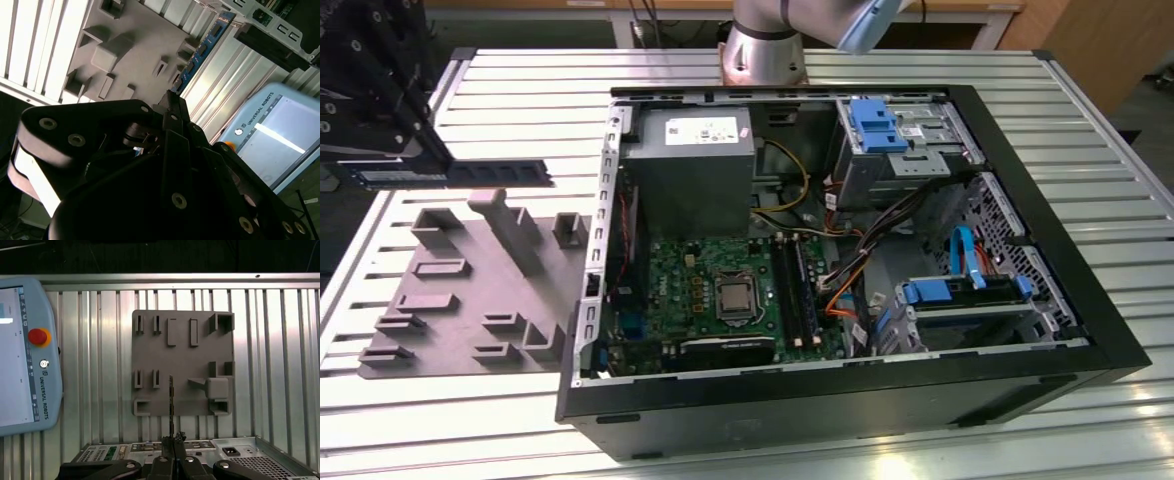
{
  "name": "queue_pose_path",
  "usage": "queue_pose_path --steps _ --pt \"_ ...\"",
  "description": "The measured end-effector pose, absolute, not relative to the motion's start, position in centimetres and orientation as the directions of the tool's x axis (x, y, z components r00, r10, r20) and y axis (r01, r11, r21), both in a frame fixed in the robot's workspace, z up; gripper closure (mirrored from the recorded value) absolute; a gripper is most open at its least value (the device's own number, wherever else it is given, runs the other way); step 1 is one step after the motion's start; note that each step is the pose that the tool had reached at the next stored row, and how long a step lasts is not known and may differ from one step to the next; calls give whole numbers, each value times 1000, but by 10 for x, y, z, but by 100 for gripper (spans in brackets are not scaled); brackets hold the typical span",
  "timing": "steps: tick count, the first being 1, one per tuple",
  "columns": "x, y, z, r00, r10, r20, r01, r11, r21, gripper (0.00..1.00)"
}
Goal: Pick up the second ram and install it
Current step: 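Pick up the second ram and move it above second insertion slot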
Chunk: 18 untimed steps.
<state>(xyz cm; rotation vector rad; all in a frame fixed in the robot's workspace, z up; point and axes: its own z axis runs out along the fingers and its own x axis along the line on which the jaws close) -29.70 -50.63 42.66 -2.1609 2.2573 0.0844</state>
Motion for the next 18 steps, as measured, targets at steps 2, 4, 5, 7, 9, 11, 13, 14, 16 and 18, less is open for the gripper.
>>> queue_pose_path --steps 2,4,5,7,9,11,13,14,16,18 --pt "-296 -506 427 -44 -998 -48 -999 43 28 89" --pt "-295 -506 427 -44 -998 -48 -999 43 28 89" --pt "-294 -506 427 -44 -998 -49 -999 43 28 89" --pt "-293 -506 427 -44 -998 -49 -999 43 28 89" --pt "-291 -506 427 -44 -998 -49 -999 43 28 89" --pt "-290 -506 427 -44 -998 -49 -999 43 28 89" --pt "-289 -506 427 -44 -998 -49 -999 43 28 89" --pt "-289 -506 427 -44 -998 -49 -999 43 28 89" --pt "-288 -506 427 -44 -998 -49 -999 43 28 89" --pt "-288 -506 427 -44 -998 -48 -999 43 28 89"
